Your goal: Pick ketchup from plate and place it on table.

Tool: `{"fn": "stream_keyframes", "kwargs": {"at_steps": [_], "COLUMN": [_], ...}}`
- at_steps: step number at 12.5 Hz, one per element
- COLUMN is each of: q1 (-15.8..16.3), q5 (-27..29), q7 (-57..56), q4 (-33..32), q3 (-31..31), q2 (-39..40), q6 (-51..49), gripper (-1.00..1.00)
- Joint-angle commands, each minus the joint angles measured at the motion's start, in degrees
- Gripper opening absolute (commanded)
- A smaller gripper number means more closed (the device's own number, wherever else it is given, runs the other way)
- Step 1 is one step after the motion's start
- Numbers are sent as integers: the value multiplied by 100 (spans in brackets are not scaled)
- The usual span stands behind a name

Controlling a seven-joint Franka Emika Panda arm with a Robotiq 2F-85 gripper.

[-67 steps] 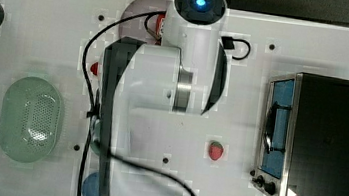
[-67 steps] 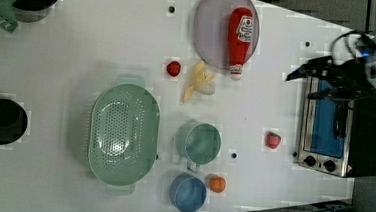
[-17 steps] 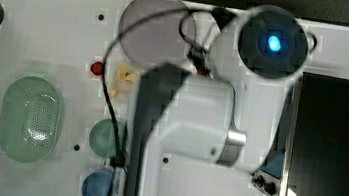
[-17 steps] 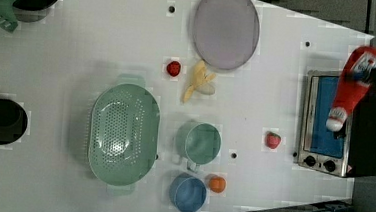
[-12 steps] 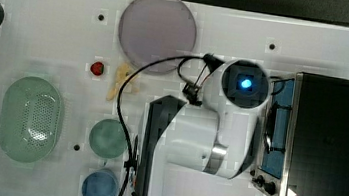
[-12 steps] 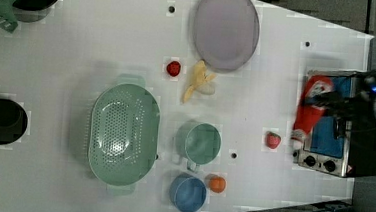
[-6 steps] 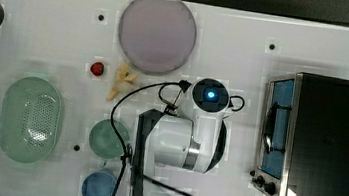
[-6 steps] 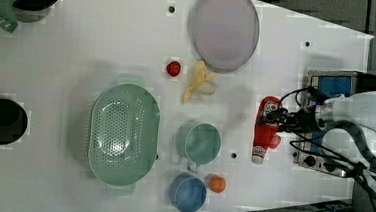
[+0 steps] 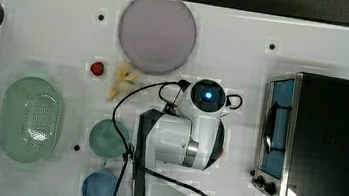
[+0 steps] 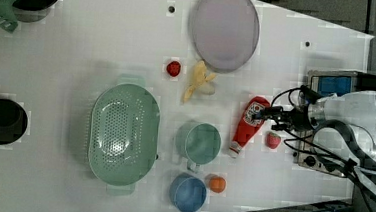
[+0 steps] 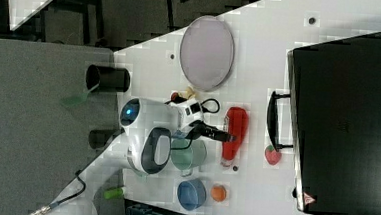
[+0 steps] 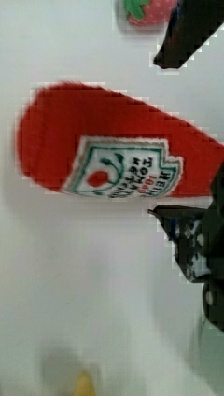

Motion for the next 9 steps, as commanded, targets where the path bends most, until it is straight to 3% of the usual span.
{"fn": "stream_keyframes", "kwargs": {"at_steps": [1, 4, 9], "q1": [6, 7, 36], "q5": [48, 48, 47], "q7": [-45, 577, 2834], "q4": [282, 742, 2112], "q3": [-12, 3, 90], "q2": [-444, -950, -1710], "q6": [58, -352, -2397], "gripper": [100, 100, 100]}}
